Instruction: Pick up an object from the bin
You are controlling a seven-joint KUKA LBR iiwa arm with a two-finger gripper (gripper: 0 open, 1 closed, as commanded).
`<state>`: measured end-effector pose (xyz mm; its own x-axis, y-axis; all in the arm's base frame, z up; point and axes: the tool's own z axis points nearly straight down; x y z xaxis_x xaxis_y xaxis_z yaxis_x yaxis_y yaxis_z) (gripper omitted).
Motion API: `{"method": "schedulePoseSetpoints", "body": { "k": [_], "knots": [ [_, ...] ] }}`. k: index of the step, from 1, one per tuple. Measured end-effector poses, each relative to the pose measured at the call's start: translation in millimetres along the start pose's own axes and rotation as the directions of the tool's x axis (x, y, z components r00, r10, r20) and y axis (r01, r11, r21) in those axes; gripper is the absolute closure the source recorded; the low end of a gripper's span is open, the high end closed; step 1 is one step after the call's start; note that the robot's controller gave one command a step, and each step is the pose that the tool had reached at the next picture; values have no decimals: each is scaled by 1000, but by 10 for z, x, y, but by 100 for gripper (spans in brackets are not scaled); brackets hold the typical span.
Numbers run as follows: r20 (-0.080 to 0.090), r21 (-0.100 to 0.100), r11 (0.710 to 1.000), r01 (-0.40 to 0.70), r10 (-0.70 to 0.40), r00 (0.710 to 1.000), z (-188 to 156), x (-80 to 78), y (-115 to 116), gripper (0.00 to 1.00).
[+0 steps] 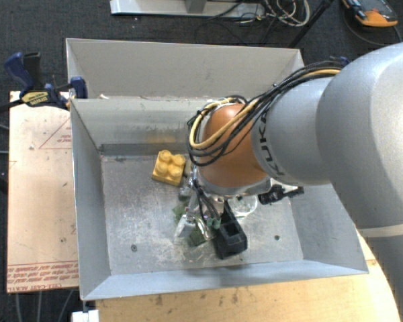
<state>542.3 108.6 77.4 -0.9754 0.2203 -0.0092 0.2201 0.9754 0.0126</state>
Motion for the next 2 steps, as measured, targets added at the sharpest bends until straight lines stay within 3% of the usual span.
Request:
{"method": "schedulePoseSetpoints", "body": {
  "k": [1, 2],
  "knots": [
    [-15, 4, 997, -78, 78, 997, 19, -112, -24, 0],
    [5, -3, 968, 250, -250, 968, -15, -36, -483, 0]
  ]
}}
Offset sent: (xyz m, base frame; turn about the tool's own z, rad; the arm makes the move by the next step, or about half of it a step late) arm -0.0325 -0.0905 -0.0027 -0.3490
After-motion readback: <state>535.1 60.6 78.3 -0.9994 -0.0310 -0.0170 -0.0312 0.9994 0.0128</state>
